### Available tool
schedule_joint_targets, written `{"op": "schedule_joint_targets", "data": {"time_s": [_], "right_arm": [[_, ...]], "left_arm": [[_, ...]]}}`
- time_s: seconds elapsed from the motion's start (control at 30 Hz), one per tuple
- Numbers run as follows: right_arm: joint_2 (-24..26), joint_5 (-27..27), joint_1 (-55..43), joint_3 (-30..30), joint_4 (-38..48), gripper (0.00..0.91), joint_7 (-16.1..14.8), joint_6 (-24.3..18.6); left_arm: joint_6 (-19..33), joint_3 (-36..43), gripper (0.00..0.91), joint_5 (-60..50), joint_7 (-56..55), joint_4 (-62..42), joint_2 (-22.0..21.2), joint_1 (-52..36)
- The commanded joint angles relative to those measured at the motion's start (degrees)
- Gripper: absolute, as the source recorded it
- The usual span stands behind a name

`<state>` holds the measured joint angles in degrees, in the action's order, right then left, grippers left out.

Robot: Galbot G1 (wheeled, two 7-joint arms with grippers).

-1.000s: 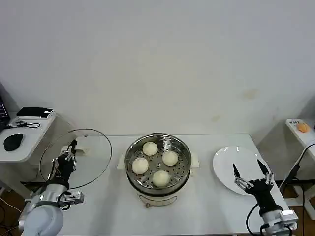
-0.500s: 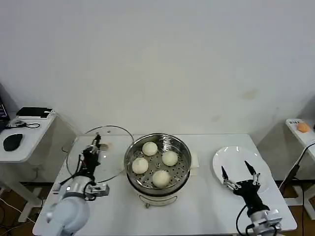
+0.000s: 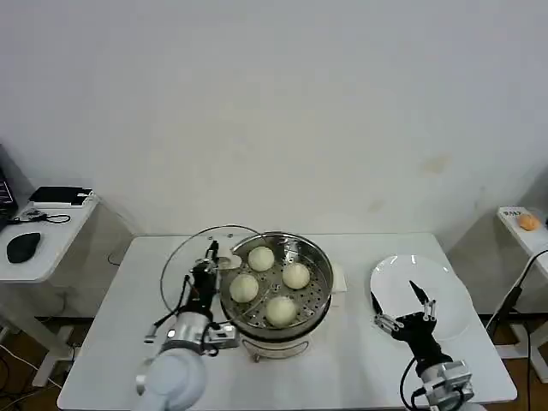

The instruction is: Take steamed baozi put them in steamer then cover it.

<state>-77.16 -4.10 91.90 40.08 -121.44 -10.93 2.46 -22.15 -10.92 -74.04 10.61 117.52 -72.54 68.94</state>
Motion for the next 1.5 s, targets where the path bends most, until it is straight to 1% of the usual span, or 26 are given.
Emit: {"op": "schedule_joint_targets", "data": {"time_s": [0.03, 0.43, 0.63, 0.83, 1.5], "right_arm": [[-0.11, 1.15, -0.27, -1.52, 0.21, 0.907, -0.15, 0.33], [-0.6, 1.73, 0.13, -1.79, 0.72, 0.907, -0.33, -0.13], [-0.92, 2.22, 0.26, -2.17, 0.7, 0.907, -0.39, -0.19], [-0.94, 2.34, 0.37, -2.17, 0.83, 0.907, -0.47, -0.25], [-1.06, 2.64, 0.58, -3.09, 1.14, 0.907, -0.61, -0.69]], "left_arm": [[0.24, 5.88, 0.0, -14.62, 2.99, -2.79, -12.43, -2.63], [0.93, 8.25, 0.0, -19.14, 4.22, -7.62, -13.78, -5.91], [1.14, 9.94, 0.0, -20.6, 4.48, -9.06, -14.99, -6.44], [1.58, 10.41, 0.0, -21.76, 4.73, -10.56, -15.32, -6.22], [1.94, 10.2, 0.0, -20.94, 5.52, -11.01, -15.36, -5.38]]}}
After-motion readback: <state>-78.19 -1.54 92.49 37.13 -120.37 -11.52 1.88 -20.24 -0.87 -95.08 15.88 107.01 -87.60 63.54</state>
